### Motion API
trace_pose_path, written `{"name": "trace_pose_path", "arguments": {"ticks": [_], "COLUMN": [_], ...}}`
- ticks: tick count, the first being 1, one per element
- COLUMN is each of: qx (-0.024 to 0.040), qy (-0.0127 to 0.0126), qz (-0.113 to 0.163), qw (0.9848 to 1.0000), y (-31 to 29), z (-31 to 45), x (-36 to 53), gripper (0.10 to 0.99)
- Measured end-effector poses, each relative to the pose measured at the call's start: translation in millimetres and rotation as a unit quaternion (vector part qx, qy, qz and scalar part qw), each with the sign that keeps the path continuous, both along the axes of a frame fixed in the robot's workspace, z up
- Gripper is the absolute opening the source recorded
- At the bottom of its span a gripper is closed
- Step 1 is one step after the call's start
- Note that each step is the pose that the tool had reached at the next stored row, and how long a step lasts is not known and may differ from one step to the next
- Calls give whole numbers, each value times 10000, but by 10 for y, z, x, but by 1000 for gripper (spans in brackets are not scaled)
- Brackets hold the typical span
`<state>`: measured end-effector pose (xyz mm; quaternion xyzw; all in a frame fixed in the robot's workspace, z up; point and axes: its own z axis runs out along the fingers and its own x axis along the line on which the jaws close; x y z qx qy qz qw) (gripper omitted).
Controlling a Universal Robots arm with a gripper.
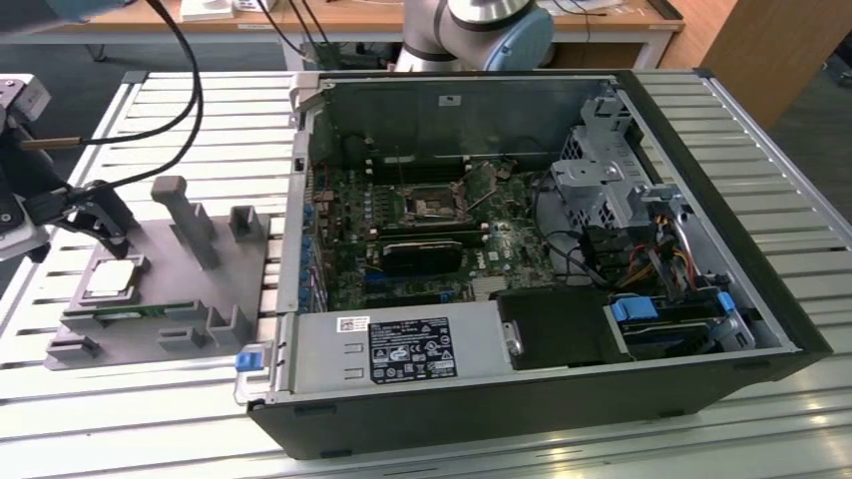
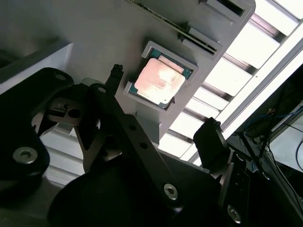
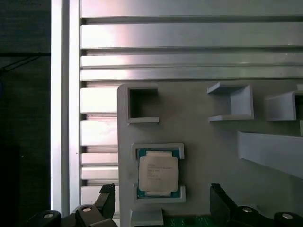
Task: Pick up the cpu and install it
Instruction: 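Pick up the cpu and move it towards the insertion slot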
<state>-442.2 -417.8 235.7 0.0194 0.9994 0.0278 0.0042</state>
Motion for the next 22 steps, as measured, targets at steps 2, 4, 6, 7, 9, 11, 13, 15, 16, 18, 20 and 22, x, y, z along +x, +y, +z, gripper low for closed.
{"name": "trace_pose_path", "arguments": {"ticks": [2, 4, 6, 7, 9, 11, 13, 15, 16, 18, 20, 22], "qx": [0, 0, 0, 0, 0, 0, 0, 0, 1, 7, 24, 41], "qy": [0, 0, 0, 0, 0, 0, 0, 0, 0, 1, 1, 0], "qz": [0, 1, 5, 10, 24, 36, 36, 36, 36, 36, 36, 36], "qw": [10000, 10000, 10000, 10000, 10000, 10000, 10000, 10000, 10000, 10000, 10000, 10000], "y": [0, 0, 0, 0, -1, -3, -3, -3, -3, -3, -3, -3], "z": [-28, -57, -91, -109, -146, -182, -218, -254, -272, -309, -335, -361], "x": [0, 0, 0, 0, 0, 0, 0, 0, -1, -2, -4, -8], "gripper": [878, 863, 863, 796, 796, 796, 784, 714, 714, 714, 714, 714]}}
